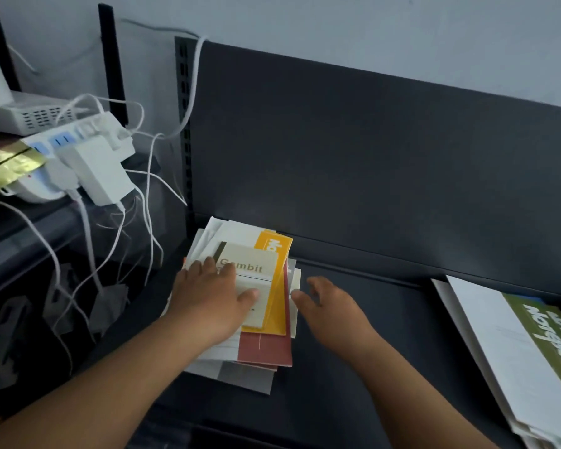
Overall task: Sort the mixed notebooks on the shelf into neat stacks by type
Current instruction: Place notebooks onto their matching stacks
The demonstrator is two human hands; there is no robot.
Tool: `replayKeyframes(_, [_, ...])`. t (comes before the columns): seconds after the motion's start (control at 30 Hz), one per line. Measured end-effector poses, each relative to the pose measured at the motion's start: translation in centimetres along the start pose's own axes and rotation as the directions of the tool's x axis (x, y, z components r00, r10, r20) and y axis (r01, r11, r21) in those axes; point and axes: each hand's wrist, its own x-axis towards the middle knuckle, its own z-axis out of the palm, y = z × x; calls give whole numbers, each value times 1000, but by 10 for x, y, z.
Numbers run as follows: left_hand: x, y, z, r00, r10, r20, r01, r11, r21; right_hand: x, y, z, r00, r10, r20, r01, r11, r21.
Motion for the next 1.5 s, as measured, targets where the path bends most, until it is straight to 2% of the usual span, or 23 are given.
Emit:
replayKeyframes(0.13, [-6,9,4,998,66,-5,-67,997,-37,8,-1,12,989,141,55,-150,950,275])
replayKeyframes(0.2, [-4,6,2,999,48,-21,-49,997,-52,12,-1,16,979,179,102,-204,910,361])
replayKeyframes(0.37, [-2,-7,0,997,-70,38,72,995,-63,12,-1,18,971,214,108,-240,892,383])
replayKeyframes(0.47, [-5,-6,2,1000,-23,-17,22,996,-85,14,-1,22,968,217,123,-248,895,372])
replayKeyframes(0.67, [-20,6,1,982,164,-92,-179,964,-198,17,3,27,955,266,129,-296,850,436])
replayKeyframes(0.9, [-25,6,-11,984,161,-73,-177,868,-464,18,6,32,953,267,144,-298,740,603])
replayKeyframes(1.17, [-24,5,-13,995,99,-10,-80,741,-667,6,11,19,958,281,59,-239,667,706])
replayKeyframes(1.3, [-18,9,-14,998,61,-9,-46,631,-774,-3,17,8,969,247,-18,-146,627,765])
replayKeyframes(1.4, [-13,15,-19,1000,2,-17,-14,600,-800,-10,20,-4,973,217,-76,-61,563,824])
replayKeyframes(1.5, [-14,30,-27,998,-11,58,56,466,-883,-17,25,-20,970,202,-136,19,497,868])
